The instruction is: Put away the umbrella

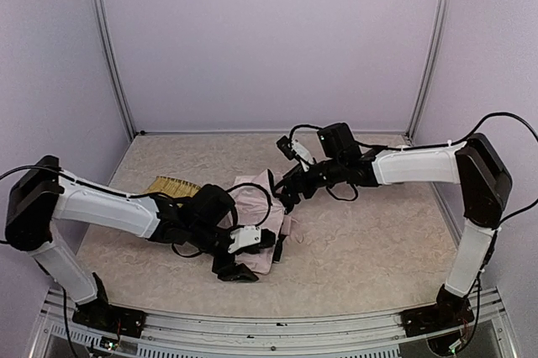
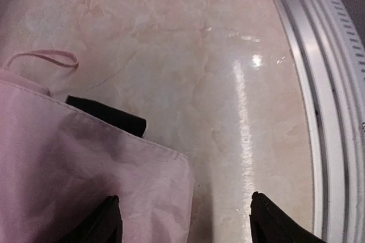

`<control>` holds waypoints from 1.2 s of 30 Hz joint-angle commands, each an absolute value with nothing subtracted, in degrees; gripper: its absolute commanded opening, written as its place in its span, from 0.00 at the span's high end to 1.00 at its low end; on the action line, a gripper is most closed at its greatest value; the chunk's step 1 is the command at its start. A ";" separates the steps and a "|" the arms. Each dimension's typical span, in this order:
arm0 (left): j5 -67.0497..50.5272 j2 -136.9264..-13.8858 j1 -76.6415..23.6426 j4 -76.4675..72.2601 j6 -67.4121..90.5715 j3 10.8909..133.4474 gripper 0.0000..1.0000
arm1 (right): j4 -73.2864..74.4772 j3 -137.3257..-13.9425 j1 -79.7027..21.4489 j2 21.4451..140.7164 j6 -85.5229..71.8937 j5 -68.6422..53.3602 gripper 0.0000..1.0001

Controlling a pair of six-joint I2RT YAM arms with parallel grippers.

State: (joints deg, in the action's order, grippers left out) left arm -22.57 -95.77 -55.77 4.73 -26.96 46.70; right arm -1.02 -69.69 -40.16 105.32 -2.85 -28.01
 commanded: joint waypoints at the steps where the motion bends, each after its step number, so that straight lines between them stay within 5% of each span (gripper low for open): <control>1: -29.55 -80.99 -55.55 9.04 -29.23 47.98 0.21 | 4.45 -69.07 -37.74 100.86 -0.29 -23.77 0.15; 5: -38.62 -71.29 -48.44 1.06 -28.83 44.84 0.18 | 9.14 -67.55 -37.71 100.94 -0.12 -22.29 0.16; 10: -26.08 -72.53 -40.63 -20.03 -19.60 40.15 0.01 | 3.88 -60.09 -37.70 99.55 -3.60 -30.75 0.18; 22: -37.54 -97.28 -35.52 -10.05 -20.50 57.88 0.05 | -11.40 -56.04 -37.69 109.73 -6.54 -42.05 0.24; 25: -37.80 -98.63 -35.46 -10.29 -20.61 57.90 0.12 | -13.40 -56.37 -37.78 112.00 -6.70 -44.86 0.32; 29: -39.55 -99.42 -35.51 -10.06 -21.12 57.81 0.37 | -14.69 -56.45 -37.79 114.40 -6.46 -46.80 0.49; 36: -43.65 -96.58 -36.60 -11.67 -21.85 56.15 0.82 | -21.28 -56.10 -37.47 114.54 -6.91 -46.47 0.96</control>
